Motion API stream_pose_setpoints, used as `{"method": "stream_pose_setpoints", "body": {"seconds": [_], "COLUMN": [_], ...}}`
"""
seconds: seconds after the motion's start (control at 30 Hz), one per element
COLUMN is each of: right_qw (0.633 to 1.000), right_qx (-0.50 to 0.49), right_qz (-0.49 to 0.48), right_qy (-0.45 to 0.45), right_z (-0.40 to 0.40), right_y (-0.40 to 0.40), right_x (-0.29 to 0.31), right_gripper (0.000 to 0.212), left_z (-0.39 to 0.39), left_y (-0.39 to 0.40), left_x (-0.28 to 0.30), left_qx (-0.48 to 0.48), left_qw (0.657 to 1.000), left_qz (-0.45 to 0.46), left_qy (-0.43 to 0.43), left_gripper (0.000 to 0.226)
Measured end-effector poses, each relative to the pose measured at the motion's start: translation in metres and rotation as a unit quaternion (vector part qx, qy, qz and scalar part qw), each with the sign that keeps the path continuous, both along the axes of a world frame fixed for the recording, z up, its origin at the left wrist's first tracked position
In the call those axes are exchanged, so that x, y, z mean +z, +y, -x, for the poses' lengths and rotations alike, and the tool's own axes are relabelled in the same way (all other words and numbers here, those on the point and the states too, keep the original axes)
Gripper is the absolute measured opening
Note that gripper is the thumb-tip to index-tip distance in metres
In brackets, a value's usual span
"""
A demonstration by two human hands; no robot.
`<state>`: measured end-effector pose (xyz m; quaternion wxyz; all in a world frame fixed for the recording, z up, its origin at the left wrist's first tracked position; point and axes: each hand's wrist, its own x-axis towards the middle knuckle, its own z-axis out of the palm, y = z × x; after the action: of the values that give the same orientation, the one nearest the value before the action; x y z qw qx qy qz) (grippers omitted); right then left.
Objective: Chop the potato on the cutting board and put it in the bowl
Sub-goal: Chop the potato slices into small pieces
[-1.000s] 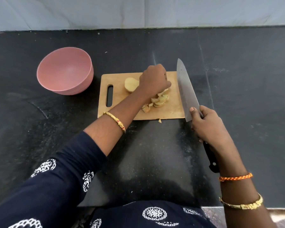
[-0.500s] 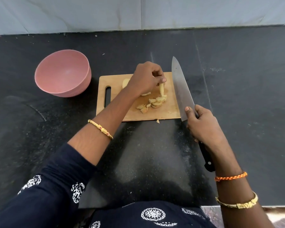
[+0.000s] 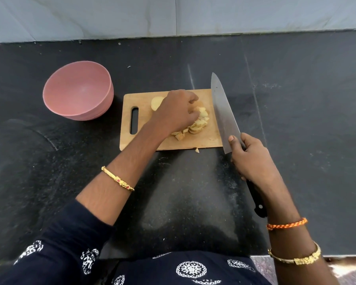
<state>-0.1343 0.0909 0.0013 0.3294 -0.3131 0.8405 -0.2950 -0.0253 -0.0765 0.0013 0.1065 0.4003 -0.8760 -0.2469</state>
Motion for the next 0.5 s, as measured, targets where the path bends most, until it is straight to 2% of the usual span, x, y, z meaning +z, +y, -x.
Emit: {"method": "stream_pose_setpoints", "body": {"seconds": [0.1,0.2,0.4,0.5], "right_qw": [1.000,0.998,0.993,0.991], "right_qx": [0.016,0.040,0.057,0.067], "right_qz": [-0.013,-0.027,-0.052,-0.062], "right_qy": [0.018,0.049,0.090,0.093], "right_z": [-0.004,-0.008,-0.016,-0.018], "right_y": [0.005,0.005,-0.003,-0.011], "right_x": [0.004,0.011,0.011,0.010], "right_gripper": [0.038,0.039,0.035,0.024], "left_z": [0.006,0.010,0.009,0.010], "left_y": [0.001,0.006,0.016,0.017], "left_x": [-0.003,-0.008,-0.015,-0.018], "left_qx": [0.001,0.029,0.084,0.096], "left_qw": [1.000,0.999,0.991,0.989], "left_qz": [0.003,0.011,0.000,0.005], "left_qy": [-0.016,0.023,0.105,0.115], "left_gripper": [0.032,0.023,0.036,0.031]}}
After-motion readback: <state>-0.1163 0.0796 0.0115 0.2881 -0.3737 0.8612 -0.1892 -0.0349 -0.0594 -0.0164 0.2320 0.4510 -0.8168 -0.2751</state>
